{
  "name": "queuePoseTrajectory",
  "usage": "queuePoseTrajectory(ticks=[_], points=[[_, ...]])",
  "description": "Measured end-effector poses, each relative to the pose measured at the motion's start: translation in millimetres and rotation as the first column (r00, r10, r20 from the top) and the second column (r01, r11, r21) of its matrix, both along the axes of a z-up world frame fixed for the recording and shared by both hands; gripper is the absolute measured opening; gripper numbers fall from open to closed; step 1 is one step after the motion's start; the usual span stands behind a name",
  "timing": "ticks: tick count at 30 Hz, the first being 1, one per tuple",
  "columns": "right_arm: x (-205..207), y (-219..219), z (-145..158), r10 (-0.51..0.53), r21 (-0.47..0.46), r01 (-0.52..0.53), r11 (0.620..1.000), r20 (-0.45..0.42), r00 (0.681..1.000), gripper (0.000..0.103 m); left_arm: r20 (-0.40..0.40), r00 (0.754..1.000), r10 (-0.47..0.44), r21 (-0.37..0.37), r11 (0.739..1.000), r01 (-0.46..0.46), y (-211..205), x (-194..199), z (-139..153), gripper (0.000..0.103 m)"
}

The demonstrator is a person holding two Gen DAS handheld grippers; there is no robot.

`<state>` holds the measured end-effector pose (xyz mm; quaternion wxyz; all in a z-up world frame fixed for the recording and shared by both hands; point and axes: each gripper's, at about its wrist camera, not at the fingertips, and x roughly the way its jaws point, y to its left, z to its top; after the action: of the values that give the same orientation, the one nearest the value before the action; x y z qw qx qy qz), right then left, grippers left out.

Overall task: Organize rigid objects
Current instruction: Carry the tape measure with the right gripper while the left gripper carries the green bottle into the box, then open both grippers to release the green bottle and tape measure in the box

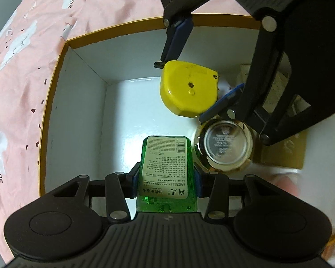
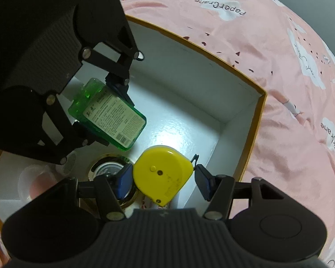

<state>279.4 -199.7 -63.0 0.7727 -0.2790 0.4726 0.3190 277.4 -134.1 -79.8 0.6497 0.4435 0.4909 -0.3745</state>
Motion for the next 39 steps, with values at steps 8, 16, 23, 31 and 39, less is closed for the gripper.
queuePoseTrajectory(ticks=[8,16,23,31,39], points=[[1,-4,-3,-0.022,0.008,0.022,1.000,-0.008,1.000,0.060,-0.024,1.000,-0.019,0.010,1.000,0.020,-2,2,-23,0.051],[7,-4,-5,-0.027,0.012,0.027,1.000,-0.017,0.999,0.060,-0.047,0.999,0.027,0.076,0.997,-0.023,-2,10,-35,0.063],[9,-3,-3,-0.035,0.029,0.036,0.999,-0.030,0.999,0.060,-0.011,1.000,0.021,0.017,1.000,-0.021,5,11,-3,0.069],[4,4,4,-0.022,0.031,0.023,0.999,-0.023,0.999,0.060,0.033,0.993,0.113,-0.096,0.989,-0.110,33,8,57,0.069],[-1,31,11,0.025,0.056,-0.025,0.998,-0.005,1.000,0.060,0.098,0.984,0.150,-0.092,0.986,-0.141,74,-17,85,0.069]])
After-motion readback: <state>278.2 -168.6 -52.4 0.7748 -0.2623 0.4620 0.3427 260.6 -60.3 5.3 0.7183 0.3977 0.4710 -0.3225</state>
